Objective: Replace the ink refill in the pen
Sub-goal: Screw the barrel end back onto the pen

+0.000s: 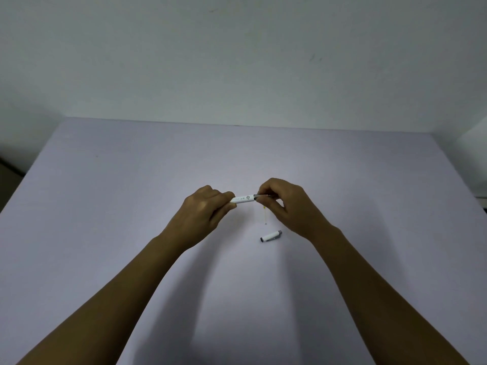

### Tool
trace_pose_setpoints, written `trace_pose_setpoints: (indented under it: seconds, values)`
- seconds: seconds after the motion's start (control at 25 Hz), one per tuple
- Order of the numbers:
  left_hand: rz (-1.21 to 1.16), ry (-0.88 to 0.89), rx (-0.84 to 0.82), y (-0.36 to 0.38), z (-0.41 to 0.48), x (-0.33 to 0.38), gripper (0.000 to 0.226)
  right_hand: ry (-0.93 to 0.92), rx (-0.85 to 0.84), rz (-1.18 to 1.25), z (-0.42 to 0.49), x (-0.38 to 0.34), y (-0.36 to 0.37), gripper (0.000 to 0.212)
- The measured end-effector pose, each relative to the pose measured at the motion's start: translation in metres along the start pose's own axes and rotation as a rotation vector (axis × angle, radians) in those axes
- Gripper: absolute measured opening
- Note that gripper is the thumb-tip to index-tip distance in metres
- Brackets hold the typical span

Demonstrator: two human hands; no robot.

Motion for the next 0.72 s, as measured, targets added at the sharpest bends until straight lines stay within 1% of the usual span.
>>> trace_pose_setpoints:
  seconds: [0.12,0.16,0.28,0.36,0.4,0.52,0.6,0.72]
  values:
    - [0.008,0.004,0.008,0.0004,-0.0010,0.0006,0.033,0.028,0.006,-0.036,0.0029,-0.0005,0.0011,0.039]
    - [0.010,0.002,0.015,0.0006,-0.0015,0.0007,0.034,0.042,0.011,-0.030,0.0032,-0.0002,0.0005,0.040]
    - [0.018,0.004,0.035,-0.0008,-0.0024,0.0009,0.038,-0.016,0.021,-0.038,0.0005,-0.0003,-0.0014,0.026]
    - [0.028,0.015,0.047,-0.0018,-0.0024,0.0012,0.038,-0.057,0.017,-0.121,0.0002,-0.0023,-0.0007,0.032]
    - [0.036,0.017,0.051,-0.0020,-0.0023,0.0011,0.036,-0.037,0.011,-0.145,0.0008,-0.0029,0.0002,0.037]
    - [0.047,0.016,0.052,-0.0017,-0.0026,0.0015,0.033,0.041,-0.023,-0.065,0.0021,-0.0010,0.0002,0.038]
    - [0.045,0.017,0.049,-0.0015,-0.0034,0.0015,0.033,-0.001,-0.022,-0.048,0.0001,0.0002,-0.0015,0.034]
    - [0.057,0.020,0.042,0.0002,-0.0042,0.0019,0.033,-0.087,0.000,-0.128,-0.0009,-0.0005,-0.0025,0.033]
Point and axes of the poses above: each hand's wrist, its own z-axis towards the middle knuckle, its own y-axis out of the palm, x = y × z, the point moved 3 cm from there along z, towards the middle knuckle, and after that the axes turned 4 degrees about z, right-handed, at the moved point
